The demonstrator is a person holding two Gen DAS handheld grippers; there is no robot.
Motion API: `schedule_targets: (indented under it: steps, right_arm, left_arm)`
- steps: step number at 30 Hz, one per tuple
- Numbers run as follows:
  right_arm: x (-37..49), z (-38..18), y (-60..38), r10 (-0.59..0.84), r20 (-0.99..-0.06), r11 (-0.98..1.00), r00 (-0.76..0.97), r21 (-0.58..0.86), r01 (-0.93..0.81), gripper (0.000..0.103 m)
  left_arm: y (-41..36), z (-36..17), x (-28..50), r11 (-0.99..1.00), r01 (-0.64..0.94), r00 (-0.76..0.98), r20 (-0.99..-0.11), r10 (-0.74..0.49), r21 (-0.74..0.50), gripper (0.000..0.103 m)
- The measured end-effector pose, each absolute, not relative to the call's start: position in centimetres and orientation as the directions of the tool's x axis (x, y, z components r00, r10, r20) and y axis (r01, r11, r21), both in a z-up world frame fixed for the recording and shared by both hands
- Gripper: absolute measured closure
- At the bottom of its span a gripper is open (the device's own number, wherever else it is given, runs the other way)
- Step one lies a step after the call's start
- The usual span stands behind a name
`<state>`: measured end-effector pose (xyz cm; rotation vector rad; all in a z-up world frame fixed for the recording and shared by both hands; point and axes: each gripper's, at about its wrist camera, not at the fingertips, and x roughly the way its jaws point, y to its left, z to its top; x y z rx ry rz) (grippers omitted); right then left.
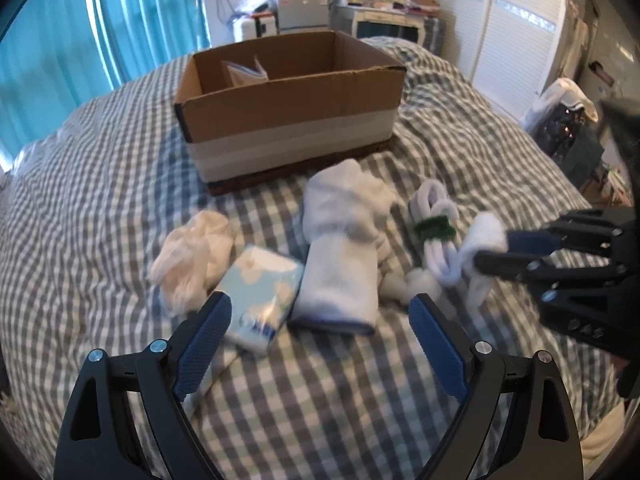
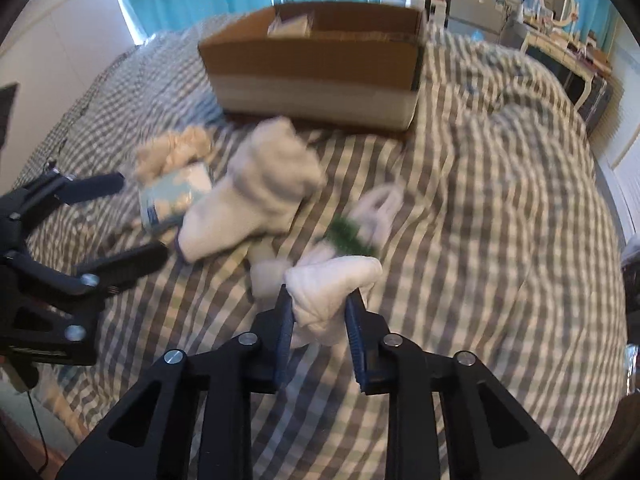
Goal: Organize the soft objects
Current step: 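Grasp a small white sock with the right gripper while the left grasps a larger white sock, then carry both white socks into the box and open both grippers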
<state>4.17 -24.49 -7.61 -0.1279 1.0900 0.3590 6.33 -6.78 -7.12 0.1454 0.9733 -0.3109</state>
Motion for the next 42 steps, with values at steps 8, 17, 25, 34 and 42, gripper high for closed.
schedule_targets:
  steps: [8,17,25,34,42]
  right_arm:
    - [7.3,-5.0,-26.4,0.157,-0.83,0.938,0.535,-0.044,-0.343,0.08]
    - [9.8,-6.0,-28.1,0.167,-0.832,0.949,0.529,-0.01,-0.315,0.08]
    - [10.5,-6.9,-28.9,0.195,-0.837,0.949,0.512,0.029,-0.314,0.08]
    - [9.9,-5.7,-29.2,0.198,-0.825,0.953,0.529,0.036,-0.301,0.08]
    - [8.6,-2.7,-28.2,0.201,-0.792,0.952,0.576,0.02,-0.306,0.08]
  left_arm:
    - [-8.8,-7.6,10.2,0.94,0.341,0.519,-0.828,-0.213,-0.028,0.014]
    - [-10.4,-10.3,12.9,0.943,0.33,0.46,-0.866,-0.196,-0.038,0.014]
    - [-11.4,-11.9,14.1,0.941,0.336,0.404,-0.898,-0.174,-0.032,0.04]
    - [-9.6,-10.2,14.0,0.953,0.296,0.412,-0.89,-0.195,-0.072,0.063]
    - [-8.7,-5.1,12.3,0.95,0.307,0.495,-0.845,-0.202,-0.047,0.064]
